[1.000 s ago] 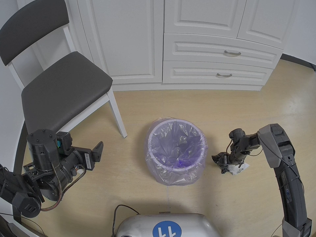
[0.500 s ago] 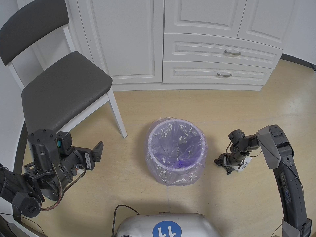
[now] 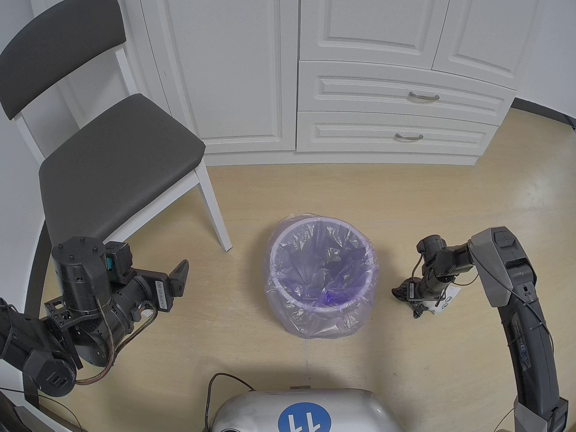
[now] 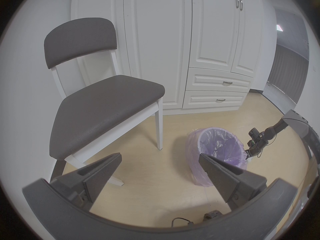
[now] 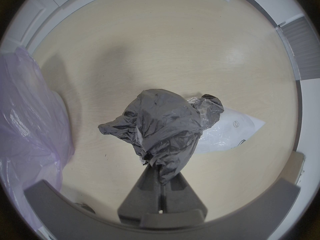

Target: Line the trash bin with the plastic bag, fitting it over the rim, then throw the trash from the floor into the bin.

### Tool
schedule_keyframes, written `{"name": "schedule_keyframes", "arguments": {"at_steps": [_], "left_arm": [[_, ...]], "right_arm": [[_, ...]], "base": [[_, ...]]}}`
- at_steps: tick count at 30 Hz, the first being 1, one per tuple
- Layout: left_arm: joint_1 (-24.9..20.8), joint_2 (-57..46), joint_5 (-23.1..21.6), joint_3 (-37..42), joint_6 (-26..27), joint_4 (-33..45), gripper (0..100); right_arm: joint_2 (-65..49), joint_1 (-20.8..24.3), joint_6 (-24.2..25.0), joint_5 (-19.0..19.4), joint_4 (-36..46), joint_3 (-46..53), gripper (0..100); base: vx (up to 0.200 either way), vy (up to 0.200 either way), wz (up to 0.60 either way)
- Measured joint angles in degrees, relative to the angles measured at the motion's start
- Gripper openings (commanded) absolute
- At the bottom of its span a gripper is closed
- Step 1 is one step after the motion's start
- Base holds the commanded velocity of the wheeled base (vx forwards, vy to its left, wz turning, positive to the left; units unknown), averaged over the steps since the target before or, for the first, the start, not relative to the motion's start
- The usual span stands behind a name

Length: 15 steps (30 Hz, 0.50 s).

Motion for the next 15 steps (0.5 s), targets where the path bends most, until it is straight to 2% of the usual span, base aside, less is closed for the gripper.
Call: {"name": "schedule_keyframes", "arguments": {"at_steps": [8,15], "left_arm": [[0.00,0.00,0.00,0.16,0.05,0.02,100],[0.00,-0.04,0.06,0.16,0.07,0.00,100]], "right_arm": [[-0.41,0.17,0.02,-0.57,-0.93,0.85,0],[-1.43,0.22,-0.04,-0.28,-12.54,5.71,0]], "base": [[0.000,0.000,0.00],[0.000,0.000,0.00]]}}
